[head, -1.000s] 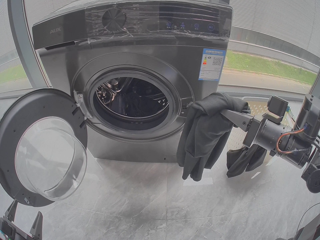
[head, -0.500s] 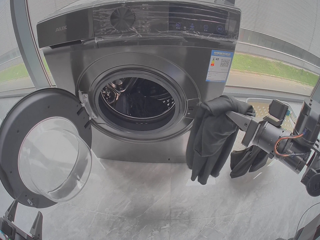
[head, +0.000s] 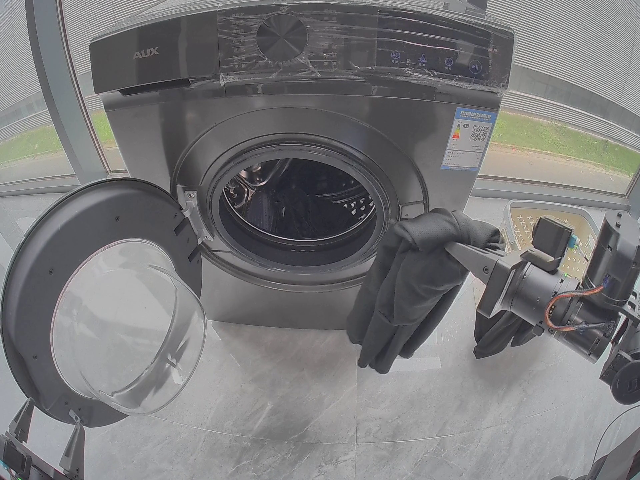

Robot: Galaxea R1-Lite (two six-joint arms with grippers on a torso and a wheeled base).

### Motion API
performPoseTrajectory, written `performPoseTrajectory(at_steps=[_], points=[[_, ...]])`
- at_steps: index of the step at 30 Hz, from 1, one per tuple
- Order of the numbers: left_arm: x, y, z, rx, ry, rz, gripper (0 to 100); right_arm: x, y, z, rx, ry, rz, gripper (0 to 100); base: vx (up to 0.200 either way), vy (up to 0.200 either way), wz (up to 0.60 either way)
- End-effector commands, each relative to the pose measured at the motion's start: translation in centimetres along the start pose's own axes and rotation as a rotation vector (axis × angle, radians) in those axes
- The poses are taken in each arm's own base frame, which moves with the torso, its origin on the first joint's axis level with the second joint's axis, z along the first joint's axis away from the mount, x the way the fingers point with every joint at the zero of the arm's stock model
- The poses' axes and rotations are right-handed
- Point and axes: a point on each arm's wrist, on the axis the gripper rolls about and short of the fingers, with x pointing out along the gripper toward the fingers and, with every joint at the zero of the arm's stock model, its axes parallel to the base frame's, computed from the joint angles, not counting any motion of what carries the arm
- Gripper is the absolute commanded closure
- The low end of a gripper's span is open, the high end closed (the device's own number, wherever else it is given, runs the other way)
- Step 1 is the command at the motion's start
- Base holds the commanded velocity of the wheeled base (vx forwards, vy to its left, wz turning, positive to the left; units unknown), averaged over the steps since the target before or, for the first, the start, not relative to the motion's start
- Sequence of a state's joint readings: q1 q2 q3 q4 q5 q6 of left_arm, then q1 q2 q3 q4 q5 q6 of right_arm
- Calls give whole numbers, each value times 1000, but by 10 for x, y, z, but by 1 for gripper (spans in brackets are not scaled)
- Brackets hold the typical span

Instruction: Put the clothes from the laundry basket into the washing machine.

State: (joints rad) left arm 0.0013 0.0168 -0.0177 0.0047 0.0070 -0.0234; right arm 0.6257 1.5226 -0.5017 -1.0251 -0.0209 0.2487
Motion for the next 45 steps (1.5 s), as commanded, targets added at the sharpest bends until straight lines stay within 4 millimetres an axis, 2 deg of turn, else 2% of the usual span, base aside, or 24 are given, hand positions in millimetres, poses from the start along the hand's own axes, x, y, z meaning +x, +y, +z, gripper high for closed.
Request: performPoseTrajectory(at_steps=[1,10,17,26,36,39,45], points=[[0,0,-5,11,-1,1,0,-2,3,-3,0,13,14,100,0,0,0],[0,0,-5,10,-1,-1,0,-2,3,-3,0,12,16,100,0,0,0],[0,0,-5,14,-1,-2,0,-2,3,-4,-11,18,16,100,0,200,0],[0,0,-5,16,-1,-2,0,-6,1,-14,-31,55,8,100,0,0,0],[0,-1,-5,54,-1,-33,0,-5,20,-16,-95,61,115,100,0,0,0],[0,-1,-4,80,-3,-71,0,-4,31,-15,-91,53,158,100,0,0,0],[0,-2,-4,76,-11,-74,0,0,31,-17,-88,60,145,100,0,0,0]])
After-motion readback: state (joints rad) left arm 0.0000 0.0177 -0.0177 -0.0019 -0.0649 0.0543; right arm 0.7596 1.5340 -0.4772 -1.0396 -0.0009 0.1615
